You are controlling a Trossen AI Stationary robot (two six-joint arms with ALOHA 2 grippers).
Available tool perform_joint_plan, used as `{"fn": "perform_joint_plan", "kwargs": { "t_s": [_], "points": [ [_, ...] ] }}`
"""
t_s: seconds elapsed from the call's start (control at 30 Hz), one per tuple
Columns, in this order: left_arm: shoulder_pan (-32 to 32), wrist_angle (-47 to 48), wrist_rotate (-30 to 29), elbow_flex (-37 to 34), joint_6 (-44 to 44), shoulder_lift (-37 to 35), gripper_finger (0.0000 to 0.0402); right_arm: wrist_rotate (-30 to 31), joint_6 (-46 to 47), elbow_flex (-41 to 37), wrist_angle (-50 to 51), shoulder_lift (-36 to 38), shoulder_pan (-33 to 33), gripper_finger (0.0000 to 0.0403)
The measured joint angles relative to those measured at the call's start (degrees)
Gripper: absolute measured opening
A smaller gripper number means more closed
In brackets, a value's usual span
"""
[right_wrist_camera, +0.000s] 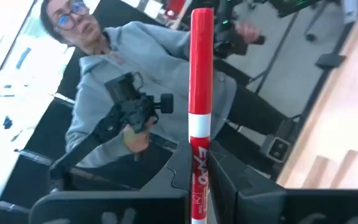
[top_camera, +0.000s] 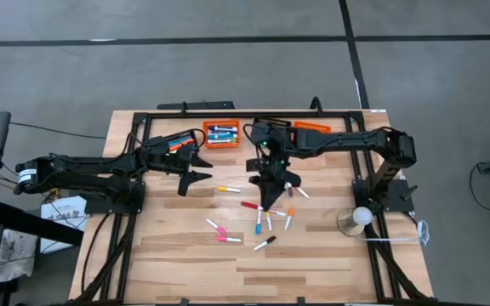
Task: Pick & Place Markers
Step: Put the small red marker pen into the right black bin
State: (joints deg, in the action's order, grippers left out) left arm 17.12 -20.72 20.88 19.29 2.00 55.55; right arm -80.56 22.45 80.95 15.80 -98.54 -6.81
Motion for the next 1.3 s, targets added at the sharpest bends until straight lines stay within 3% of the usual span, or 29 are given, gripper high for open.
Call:
{"fn": "perform_joint_plan", "kwargs": {
  "t_s": [0.5,0.63,0.8,1.1,1.2,1.3],
  "points": [
    [0.0,-0.36,0.0,0.0,-0.24,0.0,0.0177,21.78,-10.84,0.0,1.67,0.0,-10.39,0.0014],
    [0.0,-0.4,0.0,0.0,-0.24,0.0,0.0177,32.81,-16.6,0.0,8.88,0.0,-14.46,0.0014],
    [0.0,-0.97,0.0,0.0,-0.26,0.0,0.0177,50.96,-23.51,0.0,17.24,0.0,-18.46,0.0014],
    [0.0,-3.58,0.0,0.0,-1.36,-0.02,0.0177,78.55,-35.23,0.0,19.1,0.0,-23.8,0.0014],
    [0.0,-4.25,0.0,0.0,-1.36,-0.02,0.0177,83.76,-38.8,0.0,19.14,0.0,-25.31,0.0014],
    [0.0,-4.76,0.0,0.0,-1.31,-0.02,0.0177,84.63,-39.53,0.0,19.14,0.0,-26.89,0.0014]
  ]
}}
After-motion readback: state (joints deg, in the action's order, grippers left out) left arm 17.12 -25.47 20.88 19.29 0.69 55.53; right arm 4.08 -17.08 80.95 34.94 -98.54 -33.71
